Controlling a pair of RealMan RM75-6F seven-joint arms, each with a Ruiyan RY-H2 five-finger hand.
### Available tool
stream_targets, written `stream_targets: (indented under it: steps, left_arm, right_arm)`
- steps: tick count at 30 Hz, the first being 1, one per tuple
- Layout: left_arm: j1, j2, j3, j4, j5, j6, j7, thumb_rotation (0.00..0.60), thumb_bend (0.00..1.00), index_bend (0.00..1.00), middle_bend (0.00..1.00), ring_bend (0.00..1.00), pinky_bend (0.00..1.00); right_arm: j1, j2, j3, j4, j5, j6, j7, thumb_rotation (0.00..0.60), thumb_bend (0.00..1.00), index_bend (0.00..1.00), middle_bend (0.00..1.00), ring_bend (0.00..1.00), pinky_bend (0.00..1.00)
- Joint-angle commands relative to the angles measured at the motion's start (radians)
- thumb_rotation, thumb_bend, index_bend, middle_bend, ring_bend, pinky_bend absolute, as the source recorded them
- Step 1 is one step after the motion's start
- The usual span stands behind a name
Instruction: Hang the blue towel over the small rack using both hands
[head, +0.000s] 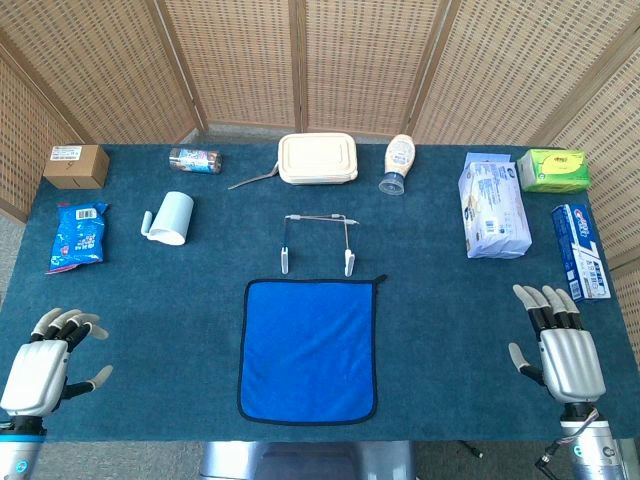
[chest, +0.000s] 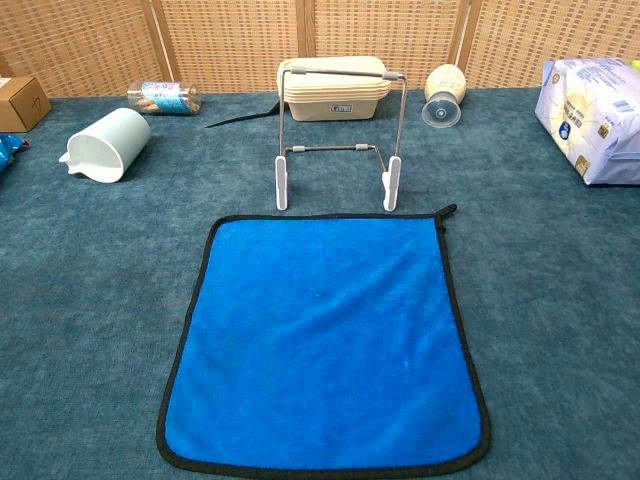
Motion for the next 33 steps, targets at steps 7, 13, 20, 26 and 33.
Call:
stream_targets:
  steps: [7, 13, 20, 26, 33]
  left_arm:
    - [0.007, -0.001, 0.006, 0.004, 0.003, 0.005, -0.007, 0.6, 0.29, 0.42, 0.3, 0.22, 0.12]
    - [0.015, 0.007, 0.01, -0.001, 0.018, 0.02, -0.014, 0.6, 0.29, 0.42, 0.3, 0.22, 0.12]
    - [0.014, 0.011, 0.007, -0.007, 0.03, 0.024, -0.031, 0.6, 0.29, 0.42, 0.31, 0.22, 0.13]
    - [0.002, 0.016, -0.001, -0.009, 0.02, 0.006, -0.055, 0.6, 0.29, 0.42, 0.31, 0.22, 0.14]
    - [-0.022, 0.029, -0.016, -0.019, 0.029, -0.016, -0.077, 0.6, 0.29, 0.42, 0.32, 0.22, 0.14]
  right_arm:
    - [0.0, 0.0, -0.003, 0.0, -0.007, 0.001, 0.004, 0.6, 0.33, 0.11, 0.15, 0.09, 0.11]
    - [-0.002, 0.001, -0.007, 0.004, -0.018, 0.004, 0.021, 0.6, 0.33, 0.11, 0.15, 0.1, 0.11]
    - [0.001, 0.008, -0.012, 0.015, -0.02, -0.009, 0.044, 0.6, 0.33, 0.11, 0.15, 0.1, 0.11]
    - [0.024, 0.029, -0.01, 0.016, -0.03, -0.043, 0.066, 0.6, 0.34, 0.11, 0.15, 0.09, 0.11]
    - [0.079, 0.031, -0.016, 0.039, -0.108, -0.089, 0.137, 0.6, 0.34, 0.11, 0.15, 0.09, 0.12]
